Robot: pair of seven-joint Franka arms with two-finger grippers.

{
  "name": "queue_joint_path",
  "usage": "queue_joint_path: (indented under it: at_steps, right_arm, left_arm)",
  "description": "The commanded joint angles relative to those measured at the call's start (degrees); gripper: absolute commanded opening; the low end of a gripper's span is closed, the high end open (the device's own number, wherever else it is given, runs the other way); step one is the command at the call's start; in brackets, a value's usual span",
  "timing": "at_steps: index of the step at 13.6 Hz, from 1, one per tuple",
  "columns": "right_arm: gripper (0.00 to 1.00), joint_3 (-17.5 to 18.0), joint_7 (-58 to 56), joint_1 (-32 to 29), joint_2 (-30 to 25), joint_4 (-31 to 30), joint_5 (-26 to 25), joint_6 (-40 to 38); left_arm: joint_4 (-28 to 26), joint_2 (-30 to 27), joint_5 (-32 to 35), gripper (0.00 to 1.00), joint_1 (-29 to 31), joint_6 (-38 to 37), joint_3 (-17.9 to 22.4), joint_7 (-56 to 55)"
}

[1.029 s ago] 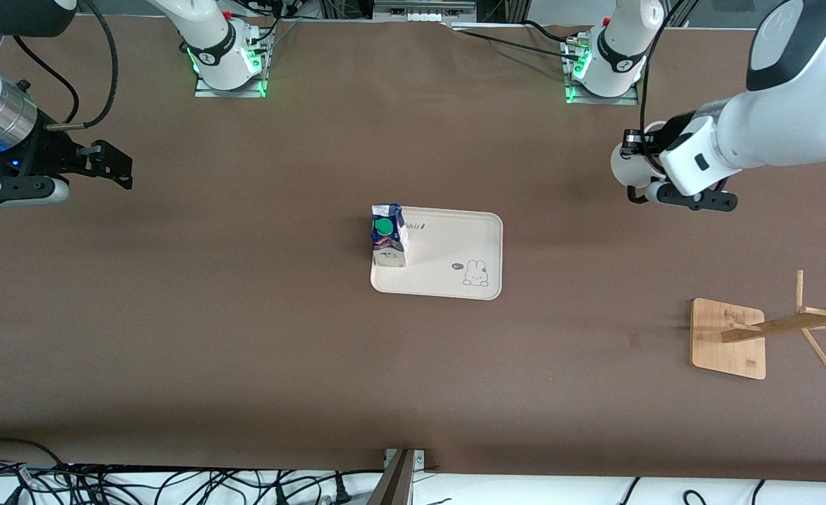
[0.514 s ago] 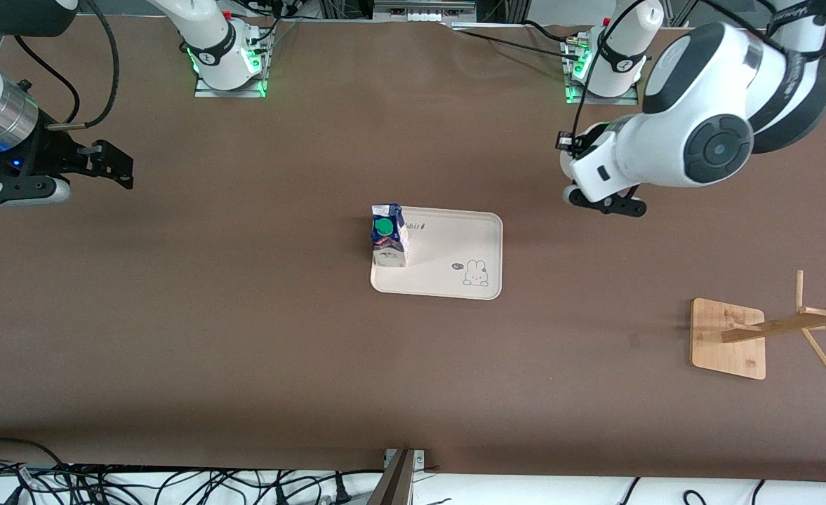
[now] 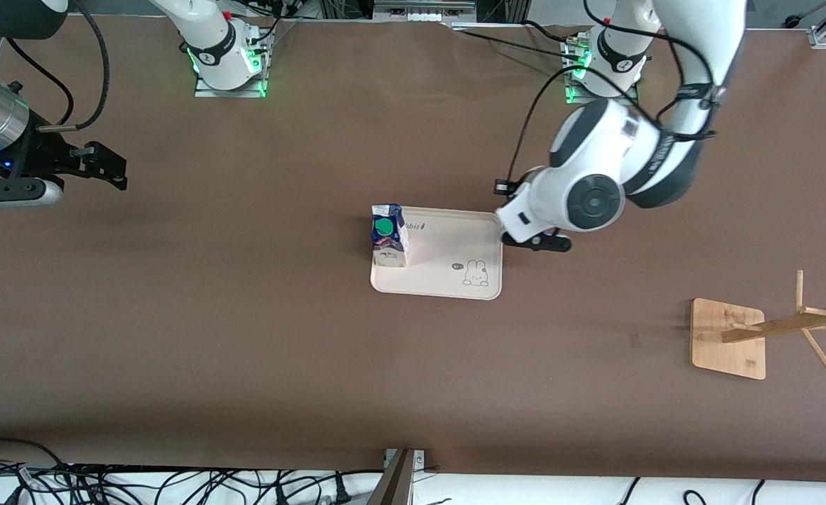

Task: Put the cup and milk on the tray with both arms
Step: 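Carry the mug with the left gripper over the tray beside the carton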

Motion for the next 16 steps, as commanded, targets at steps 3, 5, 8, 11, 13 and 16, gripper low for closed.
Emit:
queue_joint_path:
  at_steps: [3, 5, 8, 11, 13, 16]
  right_arm:
    - [1.0, 1.39, 0.15, -1.33, -0.74, -0.48, -0.63, -0.48]
    - [1.0, 1.13, 0.15, -1.33, -0.56, -0.48, -0.55, -0.31]
    - [1.0, 1.04, 0.24, -1.33, -0.56, -0.48, -0.55, -0.31]
    - [1.0, 1.48, 0.24, -1.33, -0.74, -0.48, -0.55, -0.57]
    - [1.0, 1.39, 0.24, -1.33, -0.74, -0.48, -0.55, -0.75]
    - [1.0, 1.39, 0.24, -1.33, -0.74, -0.48, -0.55, -1.01]
  left_arm:
    - [8.02, 8.84, 1.99, 0.0, -8.36, 5.4, 0.88, -7.47]
    - [8.02, 10.77, 6.61, 0.0, -10.29, 9.61, 0.89, -8.35]
    - [7.93, 13.24, 13.91, 0.0, -12.32, 14.72, 1.23, -16.24]
    - [7.5, 15.17, 14.56, 0.0, -12.32, 18.4, 1.41, -18.1]
    - [7.32, 15.18, 14.64, 0.0, -12.06, 19.22, 1.32, -19.43]
    - [6.88, 15.88, 14.64, 0.0, -11.79, 20.36, 1.32, -19.43]
